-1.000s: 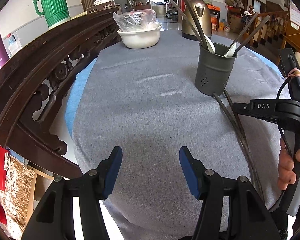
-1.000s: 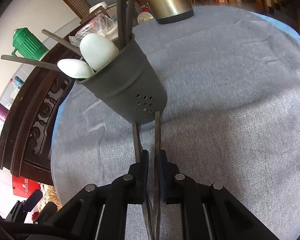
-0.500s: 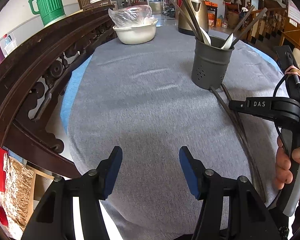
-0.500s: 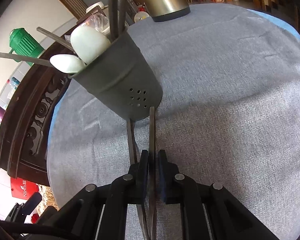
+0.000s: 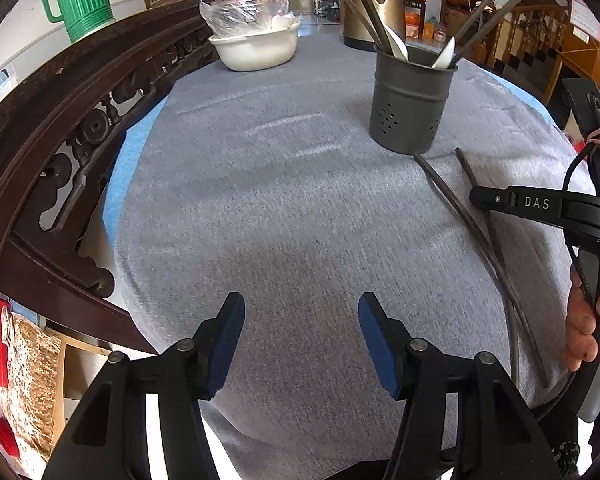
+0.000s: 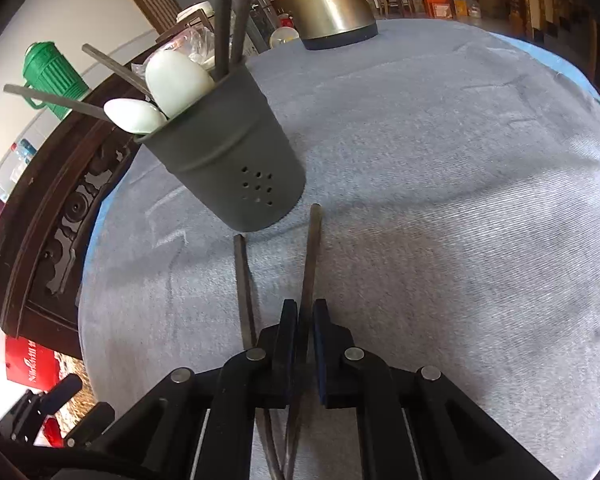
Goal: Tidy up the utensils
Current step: 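Close the left gripper on another dark chopstick while the right gripper holds its chopstick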
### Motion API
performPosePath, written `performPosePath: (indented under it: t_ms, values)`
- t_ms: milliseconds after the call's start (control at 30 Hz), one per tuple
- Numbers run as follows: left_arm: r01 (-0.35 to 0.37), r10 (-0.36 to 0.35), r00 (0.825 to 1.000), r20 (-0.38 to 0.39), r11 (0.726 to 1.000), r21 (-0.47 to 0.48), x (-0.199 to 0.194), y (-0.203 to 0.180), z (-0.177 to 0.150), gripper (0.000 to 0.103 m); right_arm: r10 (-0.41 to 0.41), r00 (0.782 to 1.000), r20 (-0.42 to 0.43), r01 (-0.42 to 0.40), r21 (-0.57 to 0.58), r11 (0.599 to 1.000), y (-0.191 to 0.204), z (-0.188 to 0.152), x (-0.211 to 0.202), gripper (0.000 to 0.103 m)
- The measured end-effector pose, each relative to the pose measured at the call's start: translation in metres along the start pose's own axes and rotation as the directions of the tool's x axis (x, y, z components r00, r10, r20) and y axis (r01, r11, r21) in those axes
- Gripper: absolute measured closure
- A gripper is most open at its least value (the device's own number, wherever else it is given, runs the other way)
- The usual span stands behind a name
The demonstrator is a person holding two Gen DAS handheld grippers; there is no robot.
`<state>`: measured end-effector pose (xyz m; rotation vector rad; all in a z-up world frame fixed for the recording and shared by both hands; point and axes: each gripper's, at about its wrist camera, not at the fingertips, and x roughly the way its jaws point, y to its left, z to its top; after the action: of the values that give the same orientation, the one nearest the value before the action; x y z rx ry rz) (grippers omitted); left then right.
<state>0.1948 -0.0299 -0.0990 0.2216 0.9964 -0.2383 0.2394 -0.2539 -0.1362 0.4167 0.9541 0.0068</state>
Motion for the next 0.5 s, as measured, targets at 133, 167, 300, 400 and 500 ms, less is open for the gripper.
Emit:
performPosePath:
  t_ms: [133,167,300,400,500]
  values:
    - [0.031,-0.031,0.999,-0.022,0.999,-0.007,0.003,-0.004,0.0,0.043,0.007,1.0,-0.011,-0.008,-0.012,1.0,-0.008,-0.002,-0.005,0.095]
    - [0.046,-0.047,0.998,-0.032,0.999,-0.008,0.004,-0.005,0.002,0.043,0.018,1.0,-0.02,-0.018,-0.007,1.0,-0.012,-0.002,-0.006,0.095]
    - [0.116,-0.118,0.991,-0.067,0.993,-0.029,0.014,-0.015,0.019,0.043,0.064,0.997,-0.045,-0.064,0.007,0.998,-0.024,-0.003,-0.009,0.094]
    - [0.148,-0.152,0.986,-0.073,0.987,-0.06,0.022,-0.023,0.036,0.043,0.085,0.995,-0.045,-0.084,0.025,0.996,-0.026,-0.006,-0.01,0.094]
    - [0.166,-0.172,0.982,-0.078,0.983,-0.083,0.033,-0.036,0.052,0.043,0.092,0.995,-0.034,-0.092,0.015,0.996,-0.028,-0.014,-0.015,0.094]
